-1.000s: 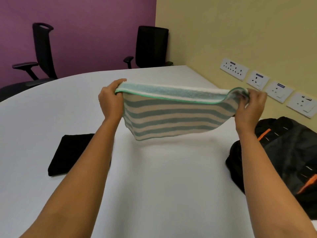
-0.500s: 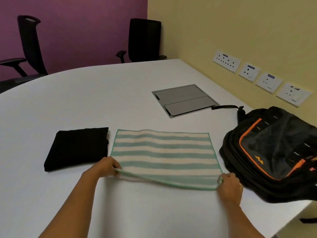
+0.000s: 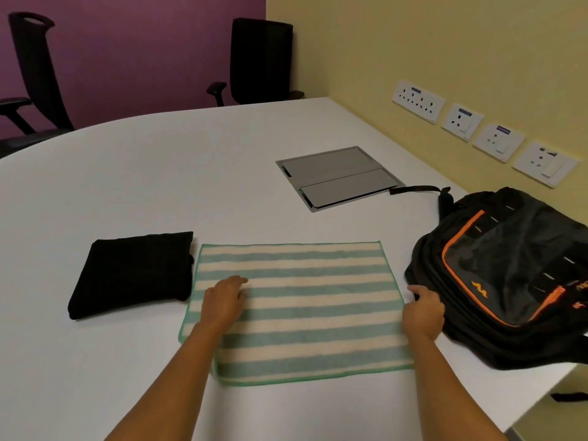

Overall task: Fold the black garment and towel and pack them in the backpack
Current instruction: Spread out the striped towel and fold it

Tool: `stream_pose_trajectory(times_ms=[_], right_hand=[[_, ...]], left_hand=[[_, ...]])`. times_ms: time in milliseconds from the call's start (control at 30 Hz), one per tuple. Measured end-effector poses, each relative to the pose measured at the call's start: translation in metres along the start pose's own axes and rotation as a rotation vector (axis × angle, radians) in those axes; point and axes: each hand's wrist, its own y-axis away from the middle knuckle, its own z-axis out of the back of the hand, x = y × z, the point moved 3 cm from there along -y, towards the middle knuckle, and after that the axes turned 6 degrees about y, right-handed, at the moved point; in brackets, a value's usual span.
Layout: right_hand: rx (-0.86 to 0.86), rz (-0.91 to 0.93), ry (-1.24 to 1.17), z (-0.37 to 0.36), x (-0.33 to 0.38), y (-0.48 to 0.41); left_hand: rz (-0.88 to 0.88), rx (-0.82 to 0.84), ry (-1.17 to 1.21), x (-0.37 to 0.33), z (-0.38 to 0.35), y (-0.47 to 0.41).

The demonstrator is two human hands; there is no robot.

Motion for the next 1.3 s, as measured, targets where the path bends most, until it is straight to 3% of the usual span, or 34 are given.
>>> stream_pose_trajectory(times_ms=[67,133,267,433,533,633,833,1033,1133,1233,1300], right_hand=[[0.172,-0.008,0.141,-0.016,0.0,-0.003],[0.235,0.007,0.259,-0.028,-0.001,0.001],[0.154,0.019,0.336,-0.039,-0.004,0.005],[0.15,-0.05,0.117,-0.041,-0.005,-0.002],[0.026,-0.121,0.178,-0.03,-0.008,-0.008],[0.013,-0.165,0.193,-0.023,-0.006,-0.009],[0.041,-0.032,0.149,-0.014,0.037,-0.002],[0.17,0.303,0.161,0.005,0.124,0.027],[0.219,0.488,0.169,0.008,0.175,0.067],[0.346,0.623,0.115,-0.019,0.213,0.119],[0.473,0.646,0.078,-0.047,0.225,0.151]], left_hand=[[0.011,0.028,-0.047,0.001,-0.019,0.006],[0.043,0.06,-0.067,0.003,-0.035,0.012],[0.119,0.064,-0.062,0.013,-0.053,0.021],[0.138,0.011,-0.108,0.034,-0.058,0.025],[0.17,-0.044,-0.105,0.046,-0.055,0.031],[0.185,-0.052,-0.079,0.054,-0.054,0.04],[0.135,-0.015,-0.088,0.053,-0.055,0.045],[0.087,0.019,-0.103,0.053,-0.048,0.044],[0.049,-0.033,0.043,0.042,-0.034,0.041],[0.125,-0.215,0.45,0.021,-0.005,0.031],[0.265,-0.229,0.783,0.015,0.012,0.017]])
